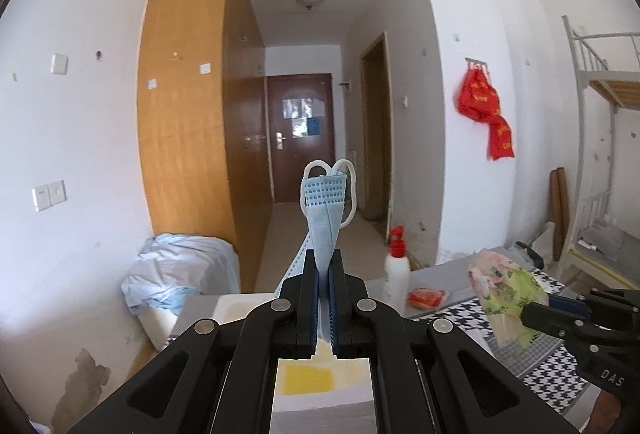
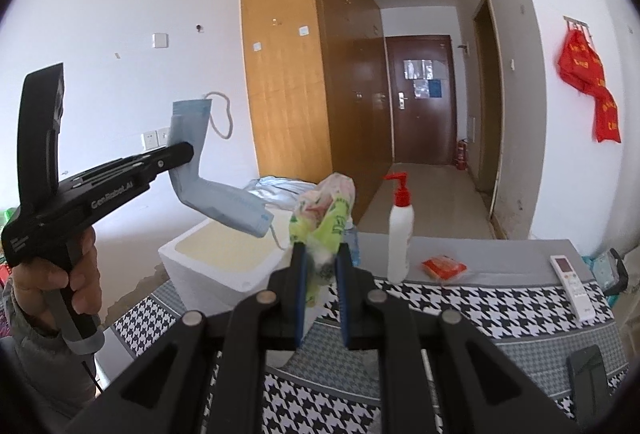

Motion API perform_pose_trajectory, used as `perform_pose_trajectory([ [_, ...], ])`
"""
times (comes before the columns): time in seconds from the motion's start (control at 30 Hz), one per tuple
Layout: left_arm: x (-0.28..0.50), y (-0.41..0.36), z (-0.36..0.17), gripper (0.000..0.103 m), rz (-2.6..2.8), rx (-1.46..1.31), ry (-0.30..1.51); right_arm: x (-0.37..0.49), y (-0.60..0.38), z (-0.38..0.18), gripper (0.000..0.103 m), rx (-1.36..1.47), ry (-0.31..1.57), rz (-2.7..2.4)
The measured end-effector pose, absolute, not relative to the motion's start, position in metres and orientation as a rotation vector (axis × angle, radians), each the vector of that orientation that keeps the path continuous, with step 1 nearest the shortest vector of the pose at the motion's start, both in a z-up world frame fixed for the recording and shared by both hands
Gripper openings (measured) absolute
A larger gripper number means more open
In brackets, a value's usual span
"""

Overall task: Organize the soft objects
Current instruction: 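Lower the mask into the foam box and open the left gripper while the right gripper holds the bag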

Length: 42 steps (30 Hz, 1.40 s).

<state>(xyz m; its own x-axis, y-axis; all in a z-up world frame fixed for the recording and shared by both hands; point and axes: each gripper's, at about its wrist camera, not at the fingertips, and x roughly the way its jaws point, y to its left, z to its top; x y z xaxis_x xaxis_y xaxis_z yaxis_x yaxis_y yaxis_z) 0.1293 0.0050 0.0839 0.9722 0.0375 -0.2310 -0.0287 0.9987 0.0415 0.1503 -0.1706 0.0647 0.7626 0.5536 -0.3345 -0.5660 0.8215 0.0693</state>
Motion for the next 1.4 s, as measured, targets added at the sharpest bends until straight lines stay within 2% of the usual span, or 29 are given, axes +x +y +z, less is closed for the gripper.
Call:
perform_pose_trajectory([
  [1.4, 0.196, 0.050, 0.028, 0.004, 0.145, -0.015, 0.481, 0.186, -0.128, 0.050, 0.017, -0.079, 0.452, 0.634],
])
